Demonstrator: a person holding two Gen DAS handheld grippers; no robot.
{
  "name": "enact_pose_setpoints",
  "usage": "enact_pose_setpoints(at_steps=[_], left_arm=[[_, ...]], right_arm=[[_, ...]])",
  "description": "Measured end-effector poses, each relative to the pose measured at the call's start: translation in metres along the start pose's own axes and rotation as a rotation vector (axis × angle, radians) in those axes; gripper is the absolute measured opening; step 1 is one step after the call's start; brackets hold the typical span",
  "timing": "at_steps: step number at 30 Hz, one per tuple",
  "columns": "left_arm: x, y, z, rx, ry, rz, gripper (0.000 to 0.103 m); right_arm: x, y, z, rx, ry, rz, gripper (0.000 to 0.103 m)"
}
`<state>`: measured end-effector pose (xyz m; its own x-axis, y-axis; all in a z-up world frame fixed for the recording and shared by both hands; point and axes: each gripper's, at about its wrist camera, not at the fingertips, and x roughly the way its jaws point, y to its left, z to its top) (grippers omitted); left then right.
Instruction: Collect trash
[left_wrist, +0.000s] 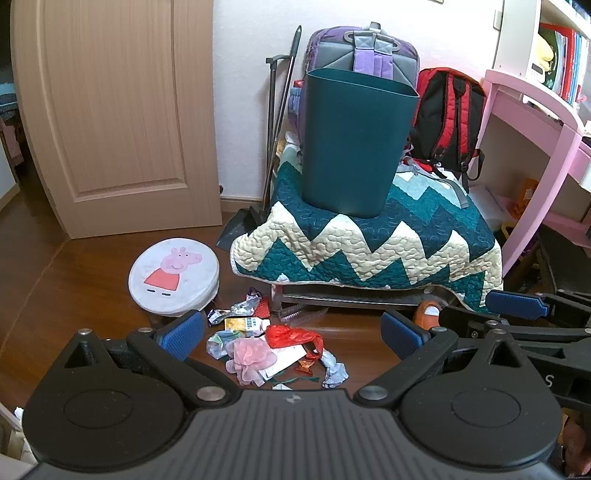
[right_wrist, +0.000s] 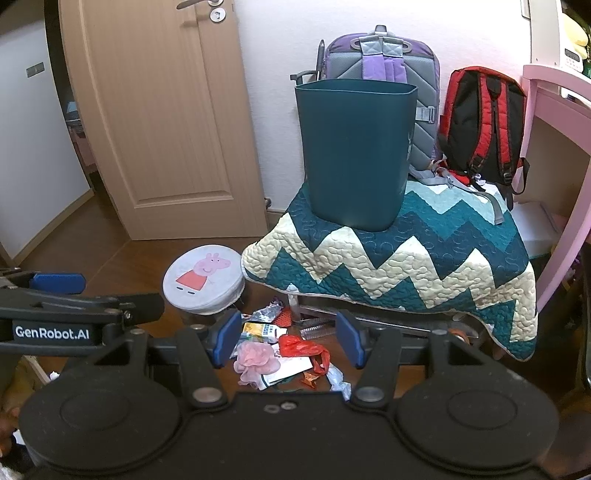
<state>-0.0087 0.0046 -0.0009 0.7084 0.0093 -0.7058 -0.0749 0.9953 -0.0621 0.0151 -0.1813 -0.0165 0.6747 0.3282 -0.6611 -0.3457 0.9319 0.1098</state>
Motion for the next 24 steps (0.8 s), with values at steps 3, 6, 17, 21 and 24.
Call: enact_pose_setpoints(at_steps=[3, 6, 17, 21, 24], left_arm=[[-0.002, 0.001, 0.002, -0.004, 0.002, -0.012, 0.103], [-0.004, 0.004, 0.002, -0.008, -0.003, -0.025, 0.103], [-0.01, 0.007, -0.001, -0.033, -0.027, -0.036, 0.103], [-0.008, 0.009, -0.001, -0.052, -0.028, -0.04, 0.103], [-0.004, 0.011, -0.001, -0.063, -0.019, -0.045, 0.103]], right_arm=[[-0.001, 0.001, -0.001, 0.003, 0.003, -0.002, 0.056], [-0.003, 0.003, -0.002, -0.001, 0.002, -0.005, 0.056], [-0.007, 0.011, -0.001, -0.038, 0.002, -0.025, 0.056], [-0.004, 0.014, -0.001, -0.056, 0.01, -0.027, 0.056], [0.001, 0.016, 0.0, -0.081, 0.024, -0.018, 0.056]])
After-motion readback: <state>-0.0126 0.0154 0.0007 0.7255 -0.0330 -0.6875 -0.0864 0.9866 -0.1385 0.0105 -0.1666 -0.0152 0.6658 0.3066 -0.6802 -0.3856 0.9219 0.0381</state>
